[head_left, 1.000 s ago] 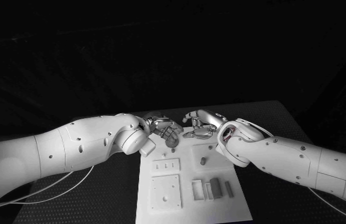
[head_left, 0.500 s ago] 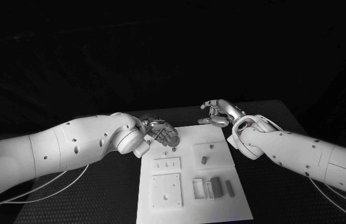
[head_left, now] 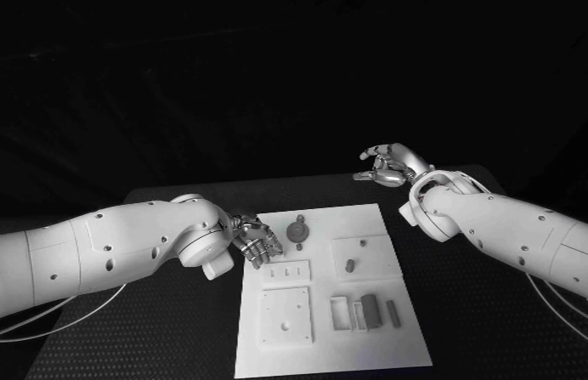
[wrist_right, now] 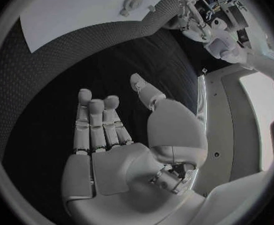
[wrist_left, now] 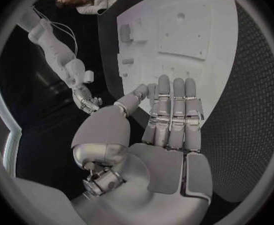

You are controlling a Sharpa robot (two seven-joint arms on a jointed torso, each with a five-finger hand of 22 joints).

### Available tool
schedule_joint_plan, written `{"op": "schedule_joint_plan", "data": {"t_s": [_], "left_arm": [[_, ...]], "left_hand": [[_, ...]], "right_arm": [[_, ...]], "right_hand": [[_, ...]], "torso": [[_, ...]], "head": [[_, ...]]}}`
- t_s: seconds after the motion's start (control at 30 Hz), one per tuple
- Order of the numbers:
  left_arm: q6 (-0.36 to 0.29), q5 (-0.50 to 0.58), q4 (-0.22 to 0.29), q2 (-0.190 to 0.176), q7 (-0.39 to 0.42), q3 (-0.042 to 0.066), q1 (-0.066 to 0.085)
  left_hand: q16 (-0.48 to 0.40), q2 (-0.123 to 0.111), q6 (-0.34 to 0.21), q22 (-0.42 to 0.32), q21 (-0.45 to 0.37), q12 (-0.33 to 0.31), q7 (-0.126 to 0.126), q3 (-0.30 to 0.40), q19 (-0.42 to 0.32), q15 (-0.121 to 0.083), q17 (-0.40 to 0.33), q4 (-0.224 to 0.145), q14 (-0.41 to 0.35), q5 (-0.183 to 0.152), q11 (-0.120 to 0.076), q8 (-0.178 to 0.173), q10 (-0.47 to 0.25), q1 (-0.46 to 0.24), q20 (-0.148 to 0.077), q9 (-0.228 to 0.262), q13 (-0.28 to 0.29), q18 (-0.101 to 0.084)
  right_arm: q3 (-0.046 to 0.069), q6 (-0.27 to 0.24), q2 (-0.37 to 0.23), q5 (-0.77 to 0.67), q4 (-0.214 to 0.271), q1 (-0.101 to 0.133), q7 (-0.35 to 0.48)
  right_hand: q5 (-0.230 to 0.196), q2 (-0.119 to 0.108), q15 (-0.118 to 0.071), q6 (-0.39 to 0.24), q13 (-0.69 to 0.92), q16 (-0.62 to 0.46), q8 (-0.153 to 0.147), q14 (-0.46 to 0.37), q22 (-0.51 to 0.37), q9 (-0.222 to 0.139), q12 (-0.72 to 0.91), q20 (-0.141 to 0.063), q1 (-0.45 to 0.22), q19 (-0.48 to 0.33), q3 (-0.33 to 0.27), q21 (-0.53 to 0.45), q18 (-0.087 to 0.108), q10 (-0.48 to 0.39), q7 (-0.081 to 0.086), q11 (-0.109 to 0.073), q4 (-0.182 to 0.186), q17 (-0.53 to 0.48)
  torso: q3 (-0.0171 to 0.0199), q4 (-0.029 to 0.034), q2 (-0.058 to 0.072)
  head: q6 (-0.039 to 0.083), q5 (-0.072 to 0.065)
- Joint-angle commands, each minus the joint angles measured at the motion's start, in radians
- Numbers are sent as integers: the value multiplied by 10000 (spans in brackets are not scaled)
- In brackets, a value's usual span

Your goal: Assemble the parts on the task board

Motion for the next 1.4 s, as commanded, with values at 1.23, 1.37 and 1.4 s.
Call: {"op": "schedule_joint_plan", "data": {"t_s": [1.23, 1.37, 1.4], "left_arm": [[301, -1717, -912, 1170, -748, 15, -652], [273, -1717, -982, 1249, -766, 15, -652], [288, -1717, -1006, 1276, -763, 16, -652]], "left_hand": [[37, 9, 571, 325, 186, 141, -388, -155, 10, -79, 484, 76, 199, 36, -152, 30, 182, -185, -111, 179, 367, -158], [49, 41, 596, 352, 194, 172, -407, -162, 21, -94, 539, 56, 214, 38, -167, 35, 182, -245, -125, 202, 402, -153], [50, 61, 601, 359, 194, 181, -409, -162, 20, -97, 555, 56, 216, 41, -170, 35, 181, -268, -127, 208, 412, -154]], "right_arm": [[5, 2131, 484, 2613, -760, 118, 1554], [5, 2159, 487, 2613, -706, 118, 1563], [5, 2137, 493, 2613, -696, 118, 1559]], "right_hand": [[-2, 938, 2430, -258, -7041, -9115, 413, -2294, -1494, -574, -8098, 1311, -43, -5506, -146, -4846, -1671, -1480, 473, 1345, 120, -4396], [-2, 926, 2451, -272, -7076, -9172, 417, -2354, -1457, -597, -8112, 1317, -41, -5556, -169, -4863, -1695, -1483, 486, 1351, 133, -4408], [-2, 924, 2458, -274, -7086, -9188, 420, -2372, -1446, -603, -8114, 1318, -38, -5573, -175, -4868, -1702, -1480, 487, 1351, 136, -4411]], "torso": [[0, -12, 25], [2, 0, 17], [2, 3, 18]], "head": [[-185, -106], [-222, -107], [-233, -111]]}}
